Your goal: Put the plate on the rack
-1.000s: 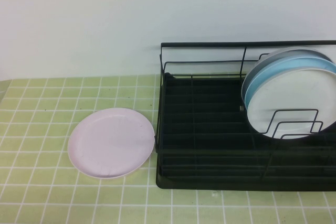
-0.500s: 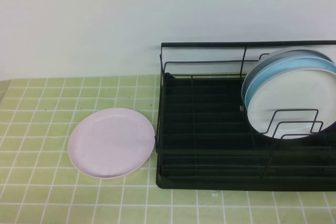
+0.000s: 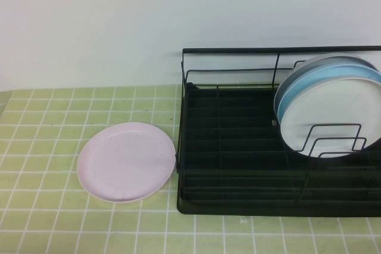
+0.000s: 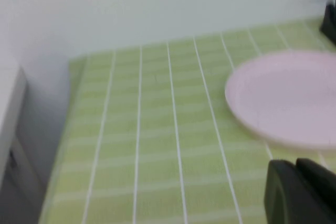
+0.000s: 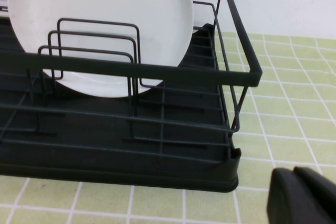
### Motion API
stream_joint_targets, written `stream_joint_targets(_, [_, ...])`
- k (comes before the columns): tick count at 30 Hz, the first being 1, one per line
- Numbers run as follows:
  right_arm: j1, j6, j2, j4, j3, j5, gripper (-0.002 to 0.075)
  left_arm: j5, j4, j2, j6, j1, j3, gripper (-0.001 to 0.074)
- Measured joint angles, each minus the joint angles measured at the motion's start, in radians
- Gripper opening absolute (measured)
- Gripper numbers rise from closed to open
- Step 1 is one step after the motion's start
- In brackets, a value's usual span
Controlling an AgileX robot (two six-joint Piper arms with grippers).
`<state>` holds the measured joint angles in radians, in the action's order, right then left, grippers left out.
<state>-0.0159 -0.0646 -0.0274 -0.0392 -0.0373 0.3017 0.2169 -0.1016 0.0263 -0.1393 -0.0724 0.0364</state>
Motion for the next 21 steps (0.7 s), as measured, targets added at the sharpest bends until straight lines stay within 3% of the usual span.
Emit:
stream_joint_targets(10, [0.0,-0.002,0.0,0.002,0.0,-0.104,-0.0003,-0.342,-0.004,0.0,0.0,0.0,0.0,0.0])
stream_joint_targets(21, [0.0,0.002,0.0,0.002,0.0,-0.691,-0.0003,-0.654,0.003,0.0,-0.041,0.0,0.0,0.0])
